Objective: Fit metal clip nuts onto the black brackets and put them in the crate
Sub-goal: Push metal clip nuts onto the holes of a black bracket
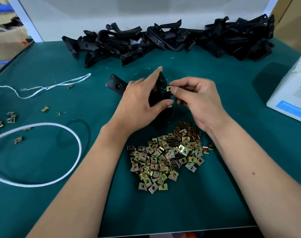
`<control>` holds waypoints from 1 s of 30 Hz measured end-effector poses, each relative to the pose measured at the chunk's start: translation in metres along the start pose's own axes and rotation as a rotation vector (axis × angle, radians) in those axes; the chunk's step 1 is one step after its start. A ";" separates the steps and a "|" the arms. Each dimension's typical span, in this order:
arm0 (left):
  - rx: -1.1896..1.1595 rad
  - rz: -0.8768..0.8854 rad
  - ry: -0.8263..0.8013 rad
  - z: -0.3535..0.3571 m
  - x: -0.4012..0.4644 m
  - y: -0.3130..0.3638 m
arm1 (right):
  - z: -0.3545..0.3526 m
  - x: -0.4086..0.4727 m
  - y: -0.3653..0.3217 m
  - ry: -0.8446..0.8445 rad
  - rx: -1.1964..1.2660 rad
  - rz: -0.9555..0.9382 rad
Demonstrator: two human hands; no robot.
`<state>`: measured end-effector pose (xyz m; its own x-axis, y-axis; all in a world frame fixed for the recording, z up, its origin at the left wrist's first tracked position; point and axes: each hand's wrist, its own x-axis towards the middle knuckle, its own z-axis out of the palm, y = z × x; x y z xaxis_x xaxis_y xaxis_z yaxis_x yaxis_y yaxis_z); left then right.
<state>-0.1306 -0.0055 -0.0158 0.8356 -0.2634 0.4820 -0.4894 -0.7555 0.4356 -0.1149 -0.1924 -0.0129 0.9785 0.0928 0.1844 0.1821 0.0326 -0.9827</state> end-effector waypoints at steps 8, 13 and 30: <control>-0.086 -0.012 -0.016 -0.003 -0.002 -0.002 | 0.001 -0.001 0.002 -0.006 0.077 0.054; -0.106 -0.043 -0.033 -0.002 0.000 0.001 | 0.001 -0.001 0.000 0.022 0.109 0.044; -0.144 -0.176 0.079 0.003 0.000 -0.005 | -0.002 -0.001 -0.001 -0.061 -0.243 -0.033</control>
<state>-0.1279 -0.0034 -0.0204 0.8919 -0.0831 0.4445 -0.3730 -0.6910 0.6192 -0.1157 -0.1941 -0.0123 0.9653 0.1557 0.2095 0.2388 -0.2028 -0.9497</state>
